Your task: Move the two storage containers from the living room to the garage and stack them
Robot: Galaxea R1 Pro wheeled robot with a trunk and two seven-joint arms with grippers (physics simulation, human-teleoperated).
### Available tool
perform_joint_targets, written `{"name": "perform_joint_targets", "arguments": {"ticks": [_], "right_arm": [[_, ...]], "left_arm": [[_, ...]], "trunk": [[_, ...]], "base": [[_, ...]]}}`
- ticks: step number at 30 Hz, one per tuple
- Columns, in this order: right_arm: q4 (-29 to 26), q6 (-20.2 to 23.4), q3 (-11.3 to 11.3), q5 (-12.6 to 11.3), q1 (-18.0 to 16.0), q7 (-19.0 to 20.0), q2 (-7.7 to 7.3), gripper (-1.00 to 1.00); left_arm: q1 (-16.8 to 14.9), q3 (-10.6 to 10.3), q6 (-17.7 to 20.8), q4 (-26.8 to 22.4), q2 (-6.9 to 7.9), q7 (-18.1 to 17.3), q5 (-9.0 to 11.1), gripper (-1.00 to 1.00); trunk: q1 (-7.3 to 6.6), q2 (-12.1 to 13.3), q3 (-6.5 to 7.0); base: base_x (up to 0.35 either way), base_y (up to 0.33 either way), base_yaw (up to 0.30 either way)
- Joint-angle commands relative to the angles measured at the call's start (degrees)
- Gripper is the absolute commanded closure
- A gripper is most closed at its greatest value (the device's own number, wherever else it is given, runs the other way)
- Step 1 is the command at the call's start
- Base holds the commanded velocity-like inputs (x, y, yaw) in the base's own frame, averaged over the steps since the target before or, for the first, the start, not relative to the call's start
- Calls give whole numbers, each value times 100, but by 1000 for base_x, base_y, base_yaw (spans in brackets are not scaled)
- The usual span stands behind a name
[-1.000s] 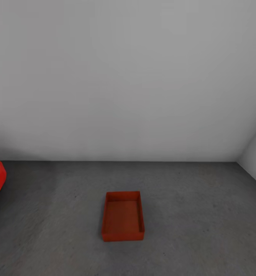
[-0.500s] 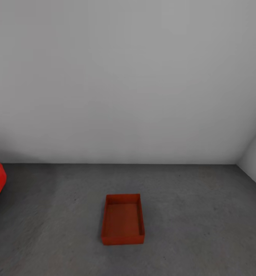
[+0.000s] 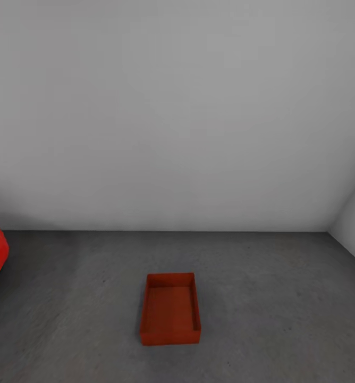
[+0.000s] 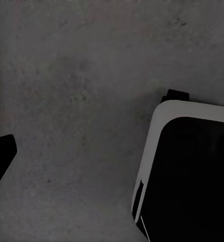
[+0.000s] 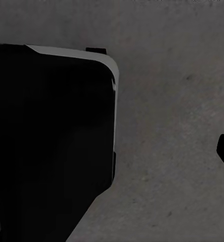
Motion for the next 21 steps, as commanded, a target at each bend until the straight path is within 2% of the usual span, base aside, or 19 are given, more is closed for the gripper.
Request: {"name": "perform_joint_targets", "arguments": {"ticks": [1,21], "right_arm": [[19,-27,-17,56,-8,-34,2,-100],[19,-28,-17,56,-8,-34,0,-100]], "left_arm": [[-3,-1,-22,5,0,1,44,-100],[-4,-1,-23,5,0,1,44,-100]], "trunk": [[2,-7,1],[2,-7,186]], "base": [[0,0,0],[0,0,0]]}}
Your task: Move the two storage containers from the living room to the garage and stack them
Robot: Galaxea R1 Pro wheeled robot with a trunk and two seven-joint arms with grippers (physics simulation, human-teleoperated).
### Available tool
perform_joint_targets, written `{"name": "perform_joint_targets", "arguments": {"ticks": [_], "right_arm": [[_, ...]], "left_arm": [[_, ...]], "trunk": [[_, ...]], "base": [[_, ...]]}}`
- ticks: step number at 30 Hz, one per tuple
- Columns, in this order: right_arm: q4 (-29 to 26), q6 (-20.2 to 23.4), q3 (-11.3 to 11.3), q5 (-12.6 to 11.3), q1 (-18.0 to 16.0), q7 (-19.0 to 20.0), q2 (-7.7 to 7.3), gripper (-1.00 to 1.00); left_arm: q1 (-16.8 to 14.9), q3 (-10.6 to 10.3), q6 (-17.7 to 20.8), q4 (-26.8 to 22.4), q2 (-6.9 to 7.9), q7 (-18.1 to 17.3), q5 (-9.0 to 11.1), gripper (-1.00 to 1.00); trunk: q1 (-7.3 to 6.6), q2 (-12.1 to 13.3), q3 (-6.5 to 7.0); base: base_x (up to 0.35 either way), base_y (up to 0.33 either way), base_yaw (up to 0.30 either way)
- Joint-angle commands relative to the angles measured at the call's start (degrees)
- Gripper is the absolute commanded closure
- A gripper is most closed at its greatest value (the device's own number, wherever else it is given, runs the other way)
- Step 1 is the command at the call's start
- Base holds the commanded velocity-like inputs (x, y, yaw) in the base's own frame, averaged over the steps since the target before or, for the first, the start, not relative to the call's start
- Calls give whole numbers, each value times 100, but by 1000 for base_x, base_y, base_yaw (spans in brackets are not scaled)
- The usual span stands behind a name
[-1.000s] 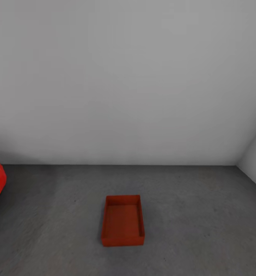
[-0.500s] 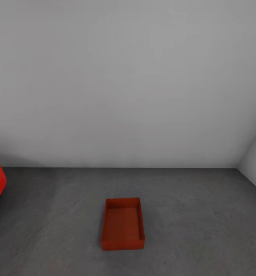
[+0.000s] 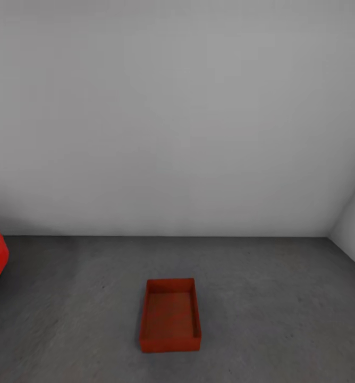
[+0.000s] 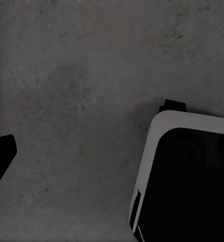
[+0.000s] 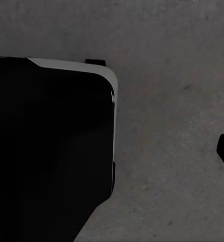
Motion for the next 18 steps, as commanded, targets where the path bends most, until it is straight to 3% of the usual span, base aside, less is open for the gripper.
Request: {"name": "perform_joint_targets", "arguments": {"ticks": [1,18], "right_arm": [[19,-27,-17,56,-9,-34,1,-100],[19,-26,-17,56,-9,-34,2,-100]], "left_arm": [[-4,-1,-23,5,0,1,44,-100],[-4,-1,-23,5,0,1,44,-100]], "trunk": [[2,-8,0],[2,-8,158]], "base": [[0,0,0],[0,0,0]]}}
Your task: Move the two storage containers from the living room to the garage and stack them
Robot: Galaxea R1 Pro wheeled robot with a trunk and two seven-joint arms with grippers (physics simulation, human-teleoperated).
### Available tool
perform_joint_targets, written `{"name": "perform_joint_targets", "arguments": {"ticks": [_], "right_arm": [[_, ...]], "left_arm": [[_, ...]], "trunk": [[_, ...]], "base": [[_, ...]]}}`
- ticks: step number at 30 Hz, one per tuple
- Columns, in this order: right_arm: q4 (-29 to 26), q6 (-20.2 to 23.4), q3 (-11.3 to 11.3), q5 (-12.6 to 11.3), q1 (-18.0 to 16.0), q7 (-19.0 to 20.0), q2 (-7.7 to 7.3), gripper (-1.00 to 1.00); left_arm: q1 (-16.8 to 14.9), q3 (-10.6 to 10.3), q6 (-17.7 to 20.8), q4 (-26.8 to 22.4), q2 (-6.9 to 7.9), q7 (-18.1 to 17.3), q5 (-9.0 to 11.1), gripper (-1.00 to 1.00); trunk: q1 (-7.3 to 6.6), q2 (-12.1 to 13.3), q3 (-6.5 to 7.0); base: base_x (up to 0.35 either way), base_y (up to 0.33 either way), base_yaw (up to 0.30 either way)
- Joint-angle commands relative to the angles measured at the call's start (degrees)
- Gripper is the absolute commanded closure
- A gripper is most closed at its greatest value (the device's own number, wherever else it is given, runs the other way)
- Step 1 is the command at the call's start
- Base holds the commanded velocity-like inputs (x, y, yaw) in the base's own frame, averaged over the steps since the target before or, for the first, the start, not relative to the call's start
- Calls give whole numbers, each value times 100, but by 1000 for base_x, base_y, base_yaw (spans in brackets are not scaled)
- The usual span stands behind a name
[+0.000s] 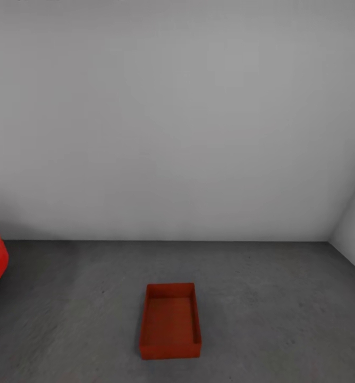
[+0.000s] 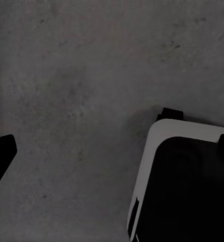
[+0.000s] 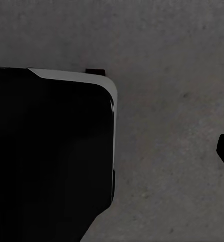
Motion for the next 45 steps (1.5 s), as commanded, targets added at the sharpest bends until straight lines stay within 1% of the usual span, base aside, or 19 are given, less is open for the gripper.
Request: {"name": "perform_joint_targets", "arguments": {"ticks": [1,16,24,38,40,42,44,45], "right_arm": [[19,-27,-17,56,-9,-34,1,-100],[19,-30,-31,49,-9,-30,5,-100],[19,-29,-34,48,-9,66,-2,-100],[19,-36,-37,45,-9,89,-8,-100],[19,-36,-40,46,-9,89,-10,-100],[19,-36,-42,43,-9,89,-16,-100],[19,-36,-42,41,-9,89,-23,-100],[19,-36,-43,40,-9,89,-25,-100]], "left_arm": [[-5,0,-22,5,0,1,44,-100],[-6,0,-24,5,0,1,44,-100],[-6,0,-22,5,0,1,44,-100],[-5,3,-23,5,0,1,44,-100],[-5,8,-20,-2,-11,1,44,-100],[-5,16,-14,-6,-57,1,50,-100],[-5,19,-11,0,-107,1,61,-100],[-5,15,-10,12,-162,-1,71,-100]], "trunk": [[2,-8,0],[2,-8,139],[2,-8,213],[2,-8,342],[2,-8,358],[2,-8,366],[2,-8,372],[2,-8,374]], "base": [[0,0,0],[0,0,0],[0,0,0],[0,0,0],[0,0,0],[0,0,0],[0,0,0],[0,0,0]]}}
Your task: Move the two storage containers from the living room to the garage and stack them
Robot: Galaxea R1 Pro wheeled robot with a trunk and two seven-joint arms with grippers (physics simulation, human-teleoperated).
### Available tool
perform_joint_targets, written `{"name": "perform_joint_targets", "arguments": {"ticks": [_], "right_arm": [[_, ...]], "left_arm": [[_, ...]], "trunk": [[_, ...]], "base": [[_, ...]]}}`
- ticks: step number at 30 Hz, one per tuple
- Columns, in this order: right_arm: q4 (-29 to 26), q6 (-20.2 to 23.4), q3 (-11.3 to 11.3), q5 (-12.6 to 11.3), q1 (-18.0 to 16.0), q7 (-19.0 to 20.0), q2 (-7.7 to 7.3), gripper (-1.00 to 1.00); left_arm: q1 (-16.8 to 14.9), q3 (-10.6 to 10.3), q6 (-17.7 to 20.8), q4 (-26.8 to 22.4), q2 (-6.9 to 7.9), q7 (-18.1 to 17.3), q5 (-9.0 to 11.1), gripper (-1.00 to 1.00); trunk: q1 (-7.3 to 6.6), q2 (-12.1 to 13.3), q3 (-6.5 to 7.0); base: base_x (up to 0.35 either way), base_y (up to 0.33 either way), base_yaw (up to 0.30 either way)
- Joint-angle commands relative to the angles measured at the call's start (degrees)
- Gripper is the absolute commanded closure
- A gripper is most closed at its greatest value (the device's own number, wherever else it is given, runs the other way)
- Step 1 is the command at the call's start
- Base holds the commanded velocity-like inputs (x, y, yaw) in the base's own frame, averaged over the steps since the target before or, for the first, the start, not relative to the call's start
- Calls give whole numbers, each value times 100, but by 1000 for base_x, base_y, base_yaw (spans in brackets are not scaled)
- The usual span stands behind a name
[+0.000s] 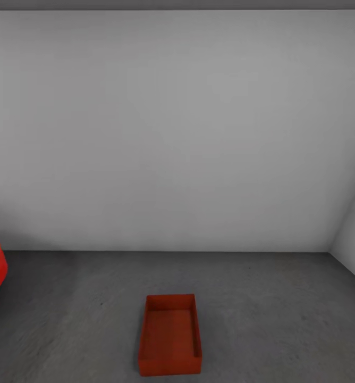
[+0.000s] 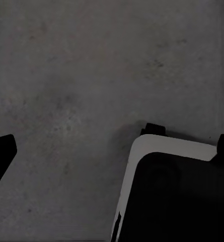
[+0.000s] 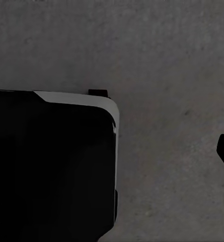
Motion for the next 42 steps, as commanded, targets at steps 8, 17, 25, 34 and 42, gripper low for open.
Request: {"name": "perform_joint_targets", "arguments": {"ticks": [8,17,25,34,42], "right_arm": [[19,-35,-19,54,-9,-33,15,-100],[15,-31,-14,61,-9,-36,18,-100],[10,-34,1,103,-9,-33,-13,-100],[10,-43,23,114,-9,-31,15,-100],[11,-20,22,107,-9,-27,30,-100]], "left_arm": [[36,2,8,116,-197,-42,82,-100],[55,19,52,127,-178,-445,244,-100],[56,19,19,118,-160,-509,708,-100],[56,13,-7,116,-139,-515,782,-100],[56,13,34,122,-131,-507,791,-100]], "trunk": [[2,-9,18],[2,-9,80],[2,-9,88],[2,-9,88],[2,-9,89]], "base": [[0,0,0],[0,0,0],[0,0,0],[0,0,0],[0,0,0]]}}
